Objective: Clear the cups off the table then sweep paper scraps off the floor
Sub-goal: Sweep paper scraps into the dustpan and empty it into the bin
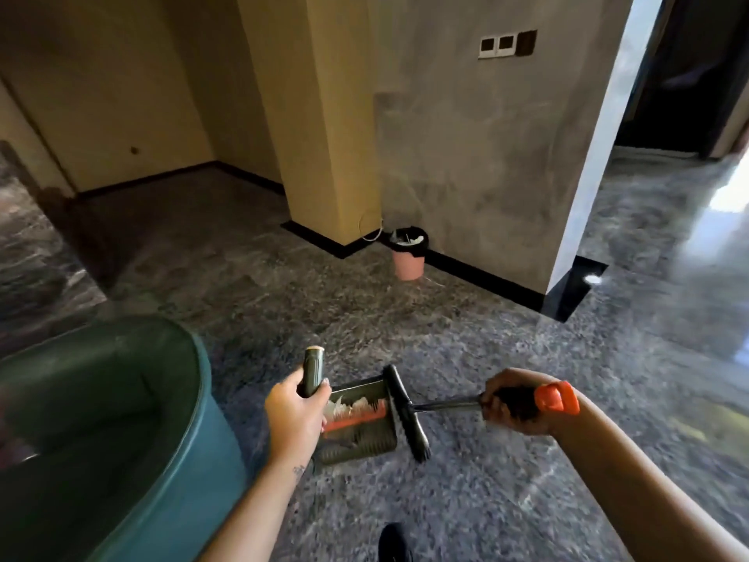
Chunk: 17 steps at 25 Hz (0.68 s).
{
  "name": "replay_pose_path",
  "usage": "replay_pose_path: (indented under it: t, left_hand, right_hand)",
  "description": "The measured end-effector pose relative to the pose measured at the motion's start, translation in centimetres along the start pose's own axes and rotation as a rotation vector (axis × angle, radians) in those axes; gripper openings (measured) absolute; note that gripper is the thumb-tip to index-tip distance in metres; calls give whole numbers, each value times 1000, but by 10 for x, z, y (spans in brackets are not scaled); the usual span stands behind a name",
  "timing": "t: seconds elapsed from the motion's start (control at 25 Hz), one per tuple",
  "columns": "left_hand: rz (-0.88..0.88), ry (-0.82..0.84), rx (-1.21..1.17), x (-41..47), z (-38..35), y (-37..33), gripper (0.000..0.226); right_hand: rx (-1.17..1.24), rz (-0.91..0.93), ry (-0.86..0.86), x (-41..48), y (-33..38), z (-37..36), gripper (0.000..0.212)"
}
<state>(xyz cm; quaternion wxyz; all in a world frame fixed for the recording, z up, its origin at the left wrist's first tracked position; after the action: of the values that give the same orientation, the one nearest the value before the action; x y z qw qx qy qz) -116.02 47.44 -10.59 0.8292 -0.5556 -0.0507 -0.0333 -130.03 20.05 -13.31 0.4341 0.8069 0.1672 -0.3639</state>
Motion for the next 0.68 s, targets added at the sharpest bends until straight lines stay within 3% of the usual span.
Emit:
replay_pose_path:
  t: [0.16,0.68]
  left_hand:
    - [-2,-1,10,169,-75,6,3]
    - [-42,6,52,633,-295,-36,17]
  right_hand:
    - [14,-39,-8,126,124,-9,29]
    - [113,-64,-21,434,497,-22,31]
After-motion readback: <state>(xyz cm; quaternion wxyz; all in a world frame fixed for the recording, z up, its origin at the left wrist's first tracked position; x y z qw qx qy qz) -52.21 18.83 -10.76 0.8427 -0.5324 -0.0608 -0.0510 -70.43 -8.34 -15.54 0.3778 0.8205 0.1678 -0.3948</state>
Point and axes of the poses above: each hand's wrist, its own x-axis towards the middle knuckle, its own z-axis out of the back of the hand, y = z × x, the point moved 7 cm from there along x, towards the middle knuckle, and after that the axes turned 3 degrees about z, right-handed, at the moved point
